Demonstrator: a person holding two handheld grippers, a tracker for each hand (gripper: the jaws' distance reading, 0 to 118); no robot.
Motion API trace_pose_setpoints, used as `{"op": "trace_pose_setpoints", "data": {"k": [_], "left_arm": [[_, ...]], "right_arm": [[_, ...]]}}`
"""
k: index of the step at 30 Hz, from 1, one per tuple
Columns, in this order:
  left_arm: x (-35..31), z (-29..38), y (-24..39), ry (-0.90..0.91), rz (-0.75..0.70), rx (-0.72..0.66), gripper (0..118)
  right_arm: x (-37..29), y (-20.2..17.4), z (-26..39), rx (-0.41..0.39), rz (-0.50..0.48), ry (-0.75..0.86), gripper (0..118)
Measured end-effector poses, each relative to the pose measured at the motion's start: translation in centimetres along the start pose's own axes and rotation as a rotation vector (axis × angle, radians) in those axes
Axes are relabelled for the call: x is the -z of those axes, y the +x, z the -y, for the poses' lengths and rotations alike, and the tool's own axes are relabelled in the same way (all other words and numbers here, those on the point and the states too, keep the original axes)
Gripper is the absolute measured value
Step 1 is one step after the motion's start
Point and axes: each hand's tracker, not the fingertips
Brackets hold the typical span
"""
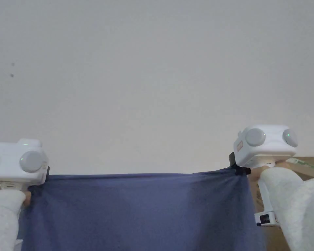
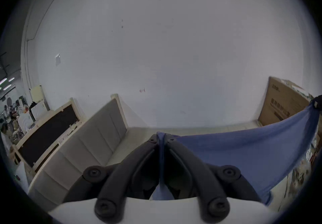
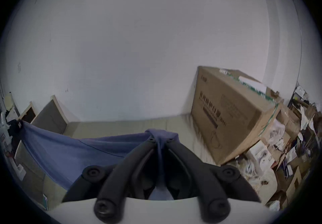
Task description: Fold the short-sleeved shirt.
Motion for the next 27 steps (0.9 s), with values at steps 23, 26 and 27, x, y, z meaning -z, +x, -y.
{"op": "trace_pose_setpoints", "data": {"k": [23, 26, 27], "left_arm": [[10.8, 7.5, 3.4, -0.006, -0.028, 0.049, 2], [15.8, 15.0, 5.2, -0.145, -0.027, 0.092, 2], [17.5, 17.7, 5.8, -0.196, -0.028, 0.1, 2]], "right_arm": [[9.6, -1.2, 5.1, 0.023, 0.008, -0.034, 4], [16.6, -1.5, 11.5, 0.038, 0.026, -0.191, 4], [18.9, -1.5, 14.0, 0.03, 0.028, -0.242, 4]]}}
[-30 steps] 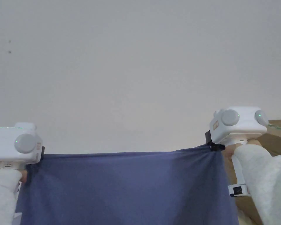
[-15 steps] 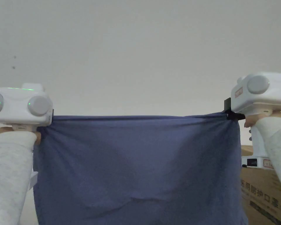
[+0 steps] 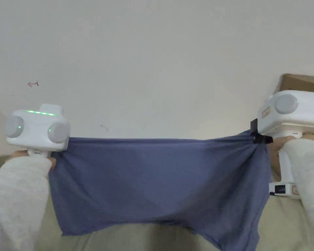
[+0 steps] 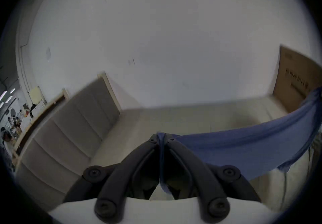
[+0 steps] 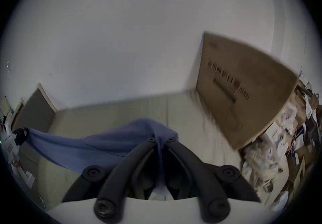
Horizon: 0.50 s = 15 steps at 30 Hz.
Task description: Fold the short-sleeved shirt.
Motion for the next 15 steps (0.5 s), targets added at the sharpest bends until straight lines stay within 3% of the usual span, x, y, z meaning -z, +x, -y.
{"op": "trace_pose_setpoints", "data": {"k": [8, 11, 15], "left_arm": [[10.5, 15.7, 4.3, -0.288, 0.027, 0.077, 2], [10.0, 18.5, 3.9, -0.317, 0.042, 0.075, 2], [7.8, 19.4, 2.0, -0.325, 0.05, 0.025, 2]], "right_arm": [[16.2, 0.5, 14.7, -0.041, 0.029, -0.376, 4], [17.1, 1.3, 17.8, -0.085, 0.038, -0.406, 4], [14.8, 3.0, 18.7, 0.002, -0.016, -0.4, 4]]}}
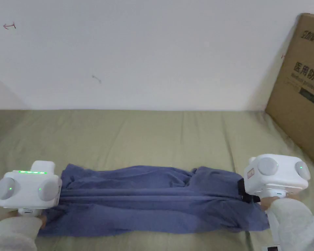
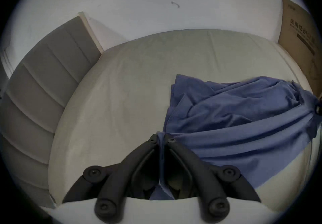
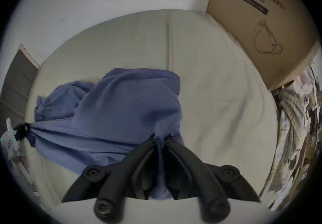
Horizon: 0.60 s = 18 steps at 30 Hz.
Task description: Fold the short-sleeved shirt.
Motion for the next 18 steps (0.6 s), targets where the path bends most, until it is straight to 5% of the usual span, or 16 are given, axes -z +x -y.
{"op": "trace_pose_setpoints", "data": {"k": [8, 18], "left_arm": [[-10.6, 5.9, -3.0, 0.098, -0.004, 0.047, 2], [-22.1, 23.7, -7.7, 0.056, 0.012, 0.071, 2]], "right_arm": [[-10.3, 1.4, 8.8, -0.006, -0.056, 0.104, 4], [-16.1, 4.4, 28.9, 0.052, -0.12, 0.047, 4]]}}
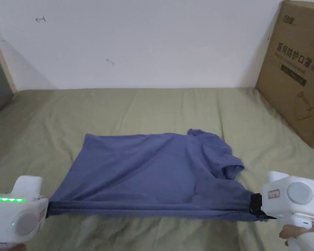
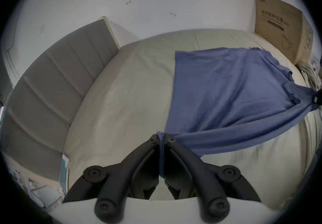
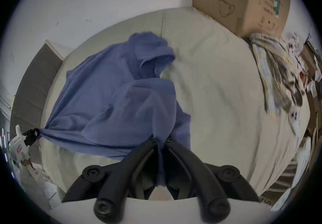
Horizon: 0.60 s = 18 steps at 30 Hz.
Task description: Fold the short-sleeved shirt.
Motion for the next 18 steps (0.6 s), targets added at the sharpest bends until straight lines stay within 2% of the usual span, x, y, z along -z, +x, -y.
{"op": "trace_pose_setpoints", "data": {"k": [7, 15, 17, 18], "left_arm": [[-2.7, 8.9, -0.7, -0.095, -0.001, -0.04, 2], [-3.4, 11.3, -0.3, -0.091, 0.0, -0.025, 3], [-3.4, 11.2, -0.1, -0.081, -0.003, -0.015, 12], [-3.3, 11.1, -0.1, -0.088, -0.006, -0.006, 35]], "right_arm": [[-0.5, 0.7, 8.5, -0.017, 0.0, -0.071, 4], [-1.0, 0.8, 9.9, -0.041, 0.005, -0.057, 4], [-1.1, 0.7, 10.0, -0.051, 0.001, -0.045, 4], [-1.1, 0.7, 10.1, -0.057, 0.001, -0.037, 7]]}}
